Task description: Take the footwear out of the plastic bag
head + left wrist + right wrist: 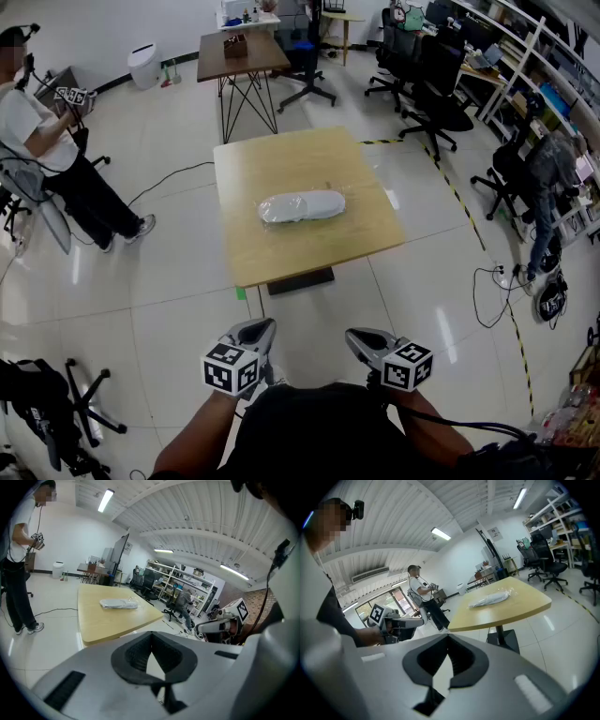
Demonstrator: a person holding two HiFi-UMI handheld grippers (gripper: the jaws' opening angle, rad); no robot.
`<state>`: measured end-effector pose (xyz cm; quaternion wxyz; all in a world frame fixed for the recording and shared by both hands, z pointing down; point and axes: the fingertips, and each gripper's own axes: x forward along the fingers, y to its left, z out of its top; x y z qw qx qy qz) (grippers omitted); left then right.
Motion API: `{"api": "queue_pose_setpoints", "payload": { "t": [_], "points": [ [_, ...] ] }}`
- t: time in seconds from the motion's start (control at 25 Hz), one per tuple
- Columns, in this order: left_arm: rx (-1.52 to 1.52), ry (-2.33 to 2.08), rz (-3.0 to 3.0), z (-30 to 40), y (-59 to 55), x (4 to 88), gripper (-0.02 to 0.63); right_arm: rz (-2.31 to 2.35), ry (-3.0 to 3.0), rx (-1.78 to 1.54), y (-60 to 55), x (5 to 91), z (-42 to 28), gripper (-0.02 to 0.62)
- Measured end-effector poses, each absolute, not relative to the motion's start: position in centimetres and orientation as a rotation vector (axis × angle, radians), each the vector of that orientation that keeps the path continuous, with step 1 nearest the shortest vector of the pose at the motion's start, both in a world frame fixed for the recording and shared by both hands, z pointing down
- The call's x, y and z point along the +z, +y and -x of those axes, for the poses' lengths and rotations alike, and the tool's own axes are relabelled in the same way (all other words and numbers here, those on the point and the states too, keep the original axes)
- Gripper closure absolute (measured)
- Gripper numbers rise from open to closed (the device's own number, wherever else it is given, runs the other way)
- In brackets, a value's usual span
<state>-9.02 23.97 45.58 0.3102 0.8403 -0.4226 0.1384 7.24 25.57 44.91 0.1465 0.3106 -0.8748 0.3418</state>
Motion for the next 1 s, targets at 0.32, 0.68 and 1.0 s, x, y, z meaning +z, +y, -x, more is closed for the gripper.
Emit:
{"api": "queue_pose_setpoints", "payload": {
  "t": [0.32,0.68,1.0],
  "points": [
    [0.392,-1.085,-2.208,13.1,21.3,47.6,0.600,-0.947,-2.498,0.918,21.5,45.1,-4.2,0.593],
    [0.391,-1.122,-2.195,12.8,15.4,48.5,0.600,-0.980,-2.475,0.853,13.0,46.3,-7.6,0.592],
    [0.427,-1.295,-2.103,10.7,6.8,48.1,0.600,-0.839,-2.469,0.727,-1.2,48.1,-10.9,0.592]
  ]
}}
